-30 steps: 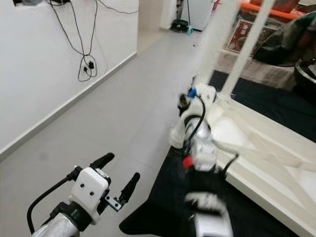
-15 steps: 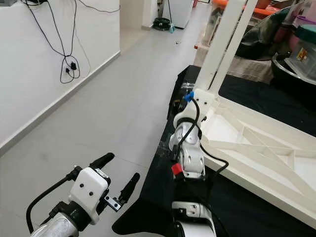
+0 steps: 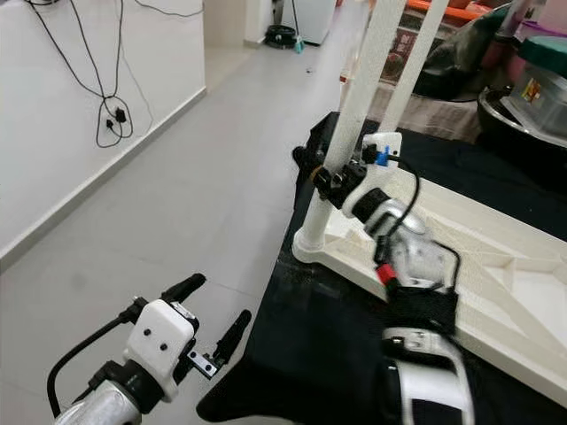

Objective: Building children table

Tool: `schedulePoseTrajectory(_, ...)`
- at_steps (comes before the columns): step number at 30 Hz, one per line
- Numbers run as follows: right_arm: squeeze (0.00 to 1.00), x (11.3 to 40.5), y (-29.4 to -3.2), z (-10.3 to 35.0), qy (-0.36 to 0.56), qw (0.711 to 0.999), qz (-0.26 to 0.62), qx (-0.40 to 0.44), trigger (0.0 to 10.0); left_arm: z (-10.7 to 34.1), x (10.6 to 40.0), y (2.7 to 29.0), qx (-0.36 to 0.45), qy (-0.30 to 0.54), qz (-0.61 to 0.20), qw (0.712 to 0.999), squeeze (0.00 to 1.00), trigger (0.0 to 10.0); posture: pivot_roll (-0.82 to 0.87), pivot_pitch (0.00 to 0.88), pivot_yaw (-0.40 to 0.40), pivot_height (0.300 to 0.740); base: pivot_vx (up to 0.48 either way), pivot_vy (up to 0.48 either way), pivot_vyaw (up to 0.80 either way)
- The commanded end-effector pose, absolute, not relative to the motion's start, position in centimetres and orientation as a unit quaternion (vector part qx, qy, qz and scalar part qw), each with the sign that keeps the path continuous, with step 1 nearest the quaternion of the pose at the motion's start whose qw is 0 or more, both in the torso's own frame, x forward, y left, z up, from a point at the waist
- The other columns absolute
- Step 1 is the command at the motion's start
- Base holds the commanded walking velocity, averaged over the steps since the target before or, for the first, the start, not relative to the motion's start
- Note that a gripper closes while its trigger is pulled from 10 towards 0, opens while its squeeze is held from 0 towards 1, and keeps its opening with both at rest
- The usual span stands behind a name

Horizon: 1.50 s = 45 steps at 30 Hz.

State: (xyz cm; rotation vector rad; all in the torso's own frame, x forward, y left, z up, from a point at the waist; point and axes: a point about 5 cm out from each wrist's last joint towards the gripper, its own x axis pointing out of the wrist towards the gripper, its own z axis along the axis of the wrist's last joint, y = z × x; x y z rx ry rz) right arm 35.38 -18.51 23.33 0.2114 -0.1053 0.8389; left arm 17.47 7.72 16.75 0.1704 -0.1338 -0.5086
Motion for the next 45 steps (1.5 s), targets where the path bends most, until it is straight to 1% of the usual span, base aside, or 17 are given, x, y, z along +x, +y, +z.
schedulePoseTrajectory(1,0.00,34.1,-15.8,21.3,0.002,0.840,0.535,0.093,10.0,16.6,17.3,7.6,0.085,-0.063,-0.255,0.961,0.00,10.0,0.15,0.051,-0.128,0.740,0.000,0.000,0.00)
schedulePoseTrajectory(4,0.00,34.0,-15.1,20.8,0.012,0.807,0.585,0.081,10.0,16.6,17.3,7.7,0.085,-0.062,-0.253,0.962,0.00,10.0,0.15,0.050,-0.129,0.740,0.000,0.000,0.00)
schedulePoseTrajectory(5,0.00,34.1,-14.8,20.7,0.012,0.805,0.588,0.080,2.9,16.6,17.3,7.8,0.086,-0.062,-0.253,0.962,0.00,10.0,0.15,0.047,-0.130,0.740,0.000,0.000,0.00)
schedulePoseTrajectory(6,0.00,34.1,-14.8,20.7,0.012,0.805,0.588,0.080,2.9,16.6,17.3,7.8,0.086,-0.062,-0.253,0.962,0.00,10.0,0.15,0.047,-0.130,0.740,0.000,0.000,0.00)
schedulePoseTrajectory(7,0.00,34.3,-14.5,20.5,0.015,0.806,0.587,0.075,0.0,16.5,17.2,7.8,0.087,-0.062,-0.253,0.962,0.00,10.0,0.15,0.045,-0.130,0.740,0.000,0.000,0.00)
schedulePoseTrajectory(11,0.00,34.7,-14.2,20.2,0.019,0.820,0.569,0.063,0.0,16.5,17.2,7.8,0.088,-0.062,-0.252,0.962,0.00,10.0,0.16,0.043,-0.131,0.740,0.000,0.000,0.00)
schedulePoseTrajectory(15,0.00,37.5,-15.7,20.4,-0.008,0.940,0.337,0.047,0.0,16.5,17.2,7.8,0.089,-0.062,-0.252,0.962,0.00,10.0,0.15,0.046,-0.130,0.740,0.000,0.000,0.00)
schedulePoseTrajectory(20,0.00,38.4,-18.8,20.0,0.015,0.996,0.070,0.048,0.0,16.5,17.2,7.9,0.089,-0.060,-0.252,0.962,0.00,10.0,0.14,0.049,-0.122,0.740,0.000,0.000,0.00)
schedulePoseTrajectory(26,0.00,35.3,-21.1,18.7,0.031,0.977,-0.205,0.056,0.0,16.4,17.3,7.7,0.089,-0.059,-0.255,0.961,0.00,10.0,0.14,0.048,-0.121,0.740,0.000,0.000,0.00)
schedulePoseTrajectory(35,0.00,34.1,-19.0,18.2,0.033,0.963,-0.252,0.083,0.0,16.4,17.3,7.8,0.090,-0.060,-0.254,0.961,0.00,10.0,0.14,0.048,-0.123,0.740,0.000,0.000,0.00)
schedulePoseTrajectory(37,0.00,34.4,-17.9,18.2,0.028,0.963,-0.241,0.113,2.5,16.4,17.3,7.8,0.090,-0.060,-0.254,0.961,0.00,10.0,0.14,0.049,-0.121,0.740,0.000,0.000,0.00)
schedulePoseTrajectory(38,0.00,34.7,-17.0,18.6,0.013,0.965,-0.220,0.138,10.0,16.4,17.3,7.8,0.090,-0.060,-0.255,0.961,0.00,10.0,0.14,0.048,-0.120,0.740,0.000,0.000,0.00)
schedulePoseTrajectory(39,0.00,34.7,-17.0,18.6,0.013,0.965,-0.220,0.138,10.0,16.4,17.3,7.8,0.090,-0.060,-0.255,0.961,0.00,10.0,0.14,0.048,-0.120,0.740,0.000,0.000,0.00)
schedulePoseTrajectory(40,1.00,34.9,-16.1,19.3,-0.007,0.969,-0.194,0.154,10.0,16.4,17.3,7.8,0.090,-0.059,-0.256,0.961,0.00,10.0,0.14,0.049,-0.123,0.740,0.000,0.000,0.00)
schedulePoseTrajectory(42,1.00,35.2,-15.8,20.3,-0.032,0.971,-0.180,0.157,10.0,16.4,17.3,7.8,0.090,-0.059,-0.256,0.961,0.00,10.0,0.14,0.050,-0.123,0.740,0.000,0.000,0.00)
schedulePoseTrajectory(43,0.00,35.5,-16.1,21.3,-0.059,0.973,-0.168,0.148,10.0,16.4,17.3,7.8,0.090,-0.059,-0.255,0.961,0.00,10.0,0.14,0.050,-0.123,0.740,0.000,0.000,0.00)
schedulePoseTrajectory(45,0.00,36.1,-16.7,22.7,-0.096,0.975,-0.137,0.145,10.0,16.3,17.3,7.8,0.090,-0.059,-0.255,0.961,0.00,10.0,0.14,0.050,-0.123,0.740,0.000,0.000,0.00)
